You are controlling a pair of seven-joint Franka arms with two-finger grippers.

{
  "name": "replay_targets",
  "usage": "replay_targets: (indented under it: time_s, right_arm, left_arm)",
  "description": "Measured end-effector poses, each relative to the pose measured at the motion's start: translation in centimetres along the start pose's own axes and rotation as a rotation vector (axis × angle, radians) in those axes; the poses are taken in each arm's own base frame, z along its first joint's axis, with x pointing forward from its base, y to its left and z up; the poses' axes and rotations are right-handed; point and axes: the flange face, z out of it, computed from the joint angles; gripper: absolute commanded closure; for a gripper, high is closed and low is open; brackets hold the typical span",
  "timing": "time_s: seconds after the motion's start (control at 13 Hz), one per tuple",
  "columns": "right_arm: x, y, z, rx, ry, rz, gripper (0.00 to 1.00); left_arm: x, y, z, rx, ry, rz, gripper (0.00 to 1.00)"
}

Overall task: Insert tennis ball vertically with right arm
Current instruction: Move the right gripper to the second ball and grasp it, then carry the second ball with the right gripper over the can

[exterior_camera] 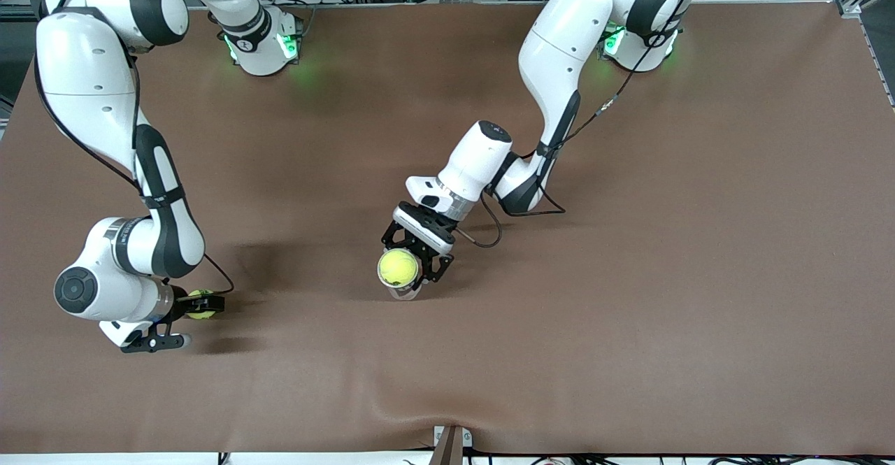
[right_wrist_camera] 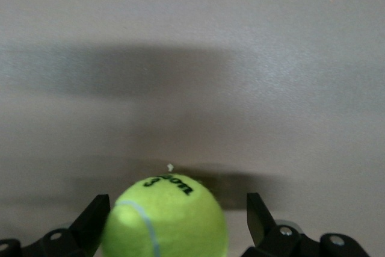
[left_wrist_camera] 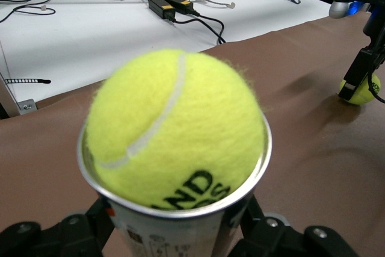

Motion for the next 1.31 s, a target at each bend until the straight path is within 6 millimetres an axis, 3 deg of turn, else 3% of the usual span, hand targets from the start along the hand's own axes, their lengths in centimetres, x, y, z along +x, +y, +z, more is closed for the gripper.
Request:
replay_targets:
  time_s: [0.31, 0.39, 0.54, 0.77, 0.93, 1.08, 1.31]
  right_arm:
    - [-0.1, 0.6, 0.0, 0.01, 0.002, 0.002, 0.02]
    - [-0.1, 0.4, 0.0, 0.019, 0.001, 0.004, 0.16]
    - [-0.2, -0.1, 0.3, 0.035, -0.006, 0.007, 0.64]
    - [-0.2, -0.4, 0.4, 0.041, -0.008, 0.005, 0.9]
    - [-0.3, -0.7, 0.3, 0.046, -0.019, 0.0, 0.91]
    - [0.0, -1.7, -1.2, 0.06, -0.027, -0.015, 0.91]
    - [0.8, -4.1, -8.1, 0.076, 0.025, -0.05, 0.91]
  left_arm:
    - [0.0, 0.0, 0.0, 0.0, 0.0, 0.0, 0.18]
    - [0.0, 0.0, 0.0, 0.0, 0.0, 0.0, 0.19]
    - [0.0, 0.0, 0.0, 0.0, 0.0, 0.0, 0.2]
    - [0.0, 0.0, 0.0, 0.0, 0.0, 0.0, 0.19]
    - [0.0, 0.0, 0.0, 0.0, 0.0, 0.0, 0.19]
    - [0.0, 0.0, 0.0, 0.0, 0.001, 0.0, 0.22]
    - [0.1, 0.0, 0.0, 0.0, 0.002, 0.0, 0.27]
